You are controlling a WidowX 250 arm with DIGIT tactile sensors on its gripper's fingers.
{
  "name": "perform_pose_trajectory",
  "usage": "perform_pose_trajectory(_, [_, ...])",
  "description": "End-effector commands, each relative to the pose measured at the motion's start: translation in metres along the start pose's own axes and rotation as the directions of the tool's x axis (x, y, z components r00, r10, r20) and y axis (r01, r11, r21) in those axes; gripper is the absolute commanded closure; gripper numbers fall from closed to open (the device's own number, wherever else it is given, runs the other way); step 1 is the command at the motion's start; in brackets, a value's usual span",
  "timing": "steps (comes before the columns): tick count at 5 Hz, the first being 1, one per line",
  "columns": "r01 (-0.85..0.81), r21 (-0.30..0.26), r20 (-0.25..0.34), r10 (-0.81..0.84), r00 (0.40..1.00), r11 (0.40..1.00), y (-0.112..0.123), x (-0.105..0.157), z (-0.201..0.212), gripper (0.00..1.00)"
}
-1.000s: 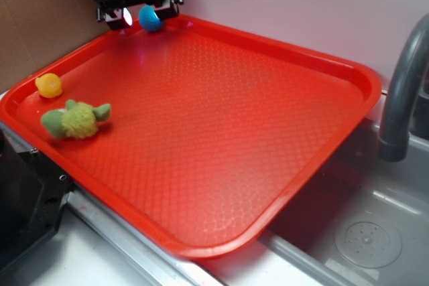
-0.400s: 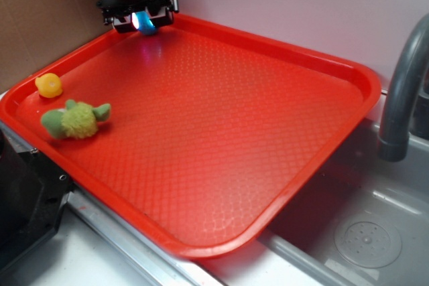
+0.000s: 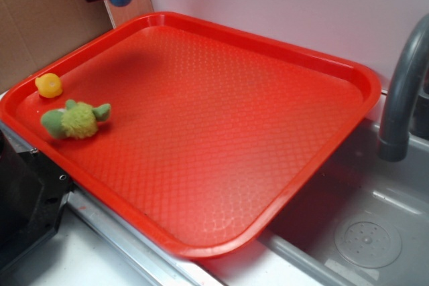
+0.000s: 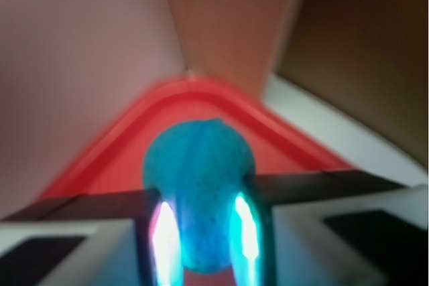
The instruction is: Grab the blue ball.
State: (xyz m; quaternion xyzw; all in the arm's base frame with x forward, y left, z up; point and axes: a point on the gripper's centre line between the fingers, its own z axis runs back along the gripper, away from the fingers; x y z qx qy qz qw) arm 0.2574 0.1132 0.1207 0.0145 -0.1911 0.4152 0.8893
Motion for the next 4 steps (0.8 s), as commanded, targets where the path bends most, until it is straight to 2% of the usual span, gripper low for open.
perform_pose_trajectory(1, [-0.003,0.051,-0.143,0.01,0.99,0.999,-0.006,-0.013,0.049,1.0])
perform_pose_trajectory(2, [0.037,0.06,-0.176,-0.026,0.984,0.998,-0.012,-0.031,0.069,1.0])
perform_pose_trajectory(3, [0.15,0.014,-0.178,-0.145,0.973,0.989,-0.018,-0.042,0.08,1.0])
perform_pose_trajectory(4, [0.242,-0.026,-0.212,-0.242,0.947,0.97,-0.021,-0.045,0.082,1.0])
